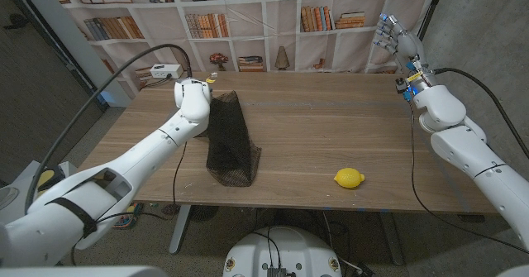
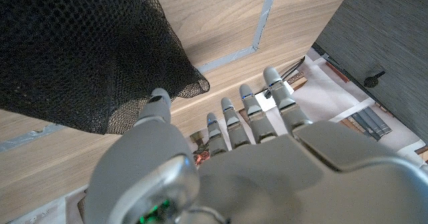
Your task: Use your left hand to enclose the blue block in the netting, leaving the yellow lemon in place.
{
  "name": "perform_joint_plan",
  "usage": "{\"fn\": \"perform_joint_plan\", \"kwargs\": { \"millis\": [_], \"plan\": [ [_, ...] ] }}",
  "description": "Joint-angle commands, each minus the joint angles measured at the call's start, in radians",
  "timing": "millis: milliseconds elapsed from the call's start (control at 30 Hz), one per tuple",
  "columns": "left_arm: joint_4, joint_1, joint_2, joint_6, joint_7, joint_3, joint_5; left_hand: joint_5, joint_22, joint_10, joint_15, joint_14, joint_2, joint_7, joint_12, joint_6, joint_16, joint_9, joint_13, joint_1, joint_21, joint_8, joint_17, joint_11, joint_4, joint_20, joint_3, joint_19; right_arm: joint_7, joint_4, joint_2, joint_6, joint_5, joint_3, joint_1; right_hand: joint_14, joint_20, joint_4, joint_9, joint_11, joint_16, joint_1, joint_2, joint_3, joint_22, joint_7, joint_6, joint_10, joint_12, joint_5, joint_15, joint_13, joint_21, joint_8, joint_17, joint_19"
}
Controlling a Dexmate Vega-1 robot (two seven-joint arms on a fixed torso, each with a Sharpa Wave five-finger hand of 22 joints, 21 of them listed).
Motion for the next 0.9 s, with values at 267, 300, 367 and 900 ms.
{"fn": "perform_joint_plan", "kwargs": {
  "millis": [267,300,367,900],
  "plan": [
    [0.269,-0.217,-0.029,-0.01,0.084,0.321,-0.229,0.006,0.002,-0.022,-0.04,-0.017,-0.013,0.005,0.0,-0.044,-0.017,-0.001,-0.006,0.102,0.012,0.007,-0.015,-0.061,-0.068,-0.054,0.042,0.048,0.011,0.035,0.007,-0.012,0.002,-0.029,0.048,0.005,0.002,-0.001,0.003,0.003,0.0,0.002,-0.006,0.002,0.002,0.002,0.007,0.002,-0.001,-0.001,0.003,0.003,0.0,0.003,0.005,0.003],
    [0.277,-0.223,-0.032,-0.013,0.089,0.337,-0.233,0.006,0.002,-0.024,-0.038,-0.019,-0.019,0.004,0.0,-0.044,-0.017,-0.001,-0.007,0.104,0.011,0.008,-0.015,-0.066,-0.068,-0.056,0.041,0.048,0.012,0.037,0.008,-0.012,0.001,-0.03,0.049,0.005,0.002,-0.001,0.003,0.003,0.0,0.002,-0.006,0.002,0.002,0.002,0.007,0.001,-0.001,-0.001,0.003,0.003,0.0,0.003,0.005,0.003],
    [0.298,-0.234,-0.043,-0.013,0.1,0.361,-0.245,0.007,0.002,-0.024,-0.036,-0.02,-0.023,0.003,0.0,-0.044,-0.018,-0.001,-0.007,0.107,0.01,0.009,-0.015,-0.071,-0.068,-0.057,0.041,0.046,0.014,0.04,0.008,-0.013,0.002,-0.033,0.052,0.005,0.002,-0.001,0.003,0.002,0.0,0.002,-0.006,0.002,0.002,0.003,0.007,0.002,0.0,0.0,0.003,0.003,0.0,0.003,0.005,0.003],
    [0.373,-0.26,-0.087,0.012,0.277,0.492,-0.309,0.0,0.013,0.463,-0.186,0.321,0.019,0.014,0.134,0.355,0.091,0.0,-0.04,0.214,0.095,0.1,0.012,-0.132,-0.062,-0.113,0.112,0.177,0.001,0.032,0.001,-0.017,-0.002,-0.031,0.046,0.005,0.003,-0.001,0.004,0.003,0.0,0.002,-0.007,0.003,0.002,0.002,0.007,0.001,-0.001,0.0,0.003,0.003,0.0,0.003,0.005,0.003]
  ]
}}
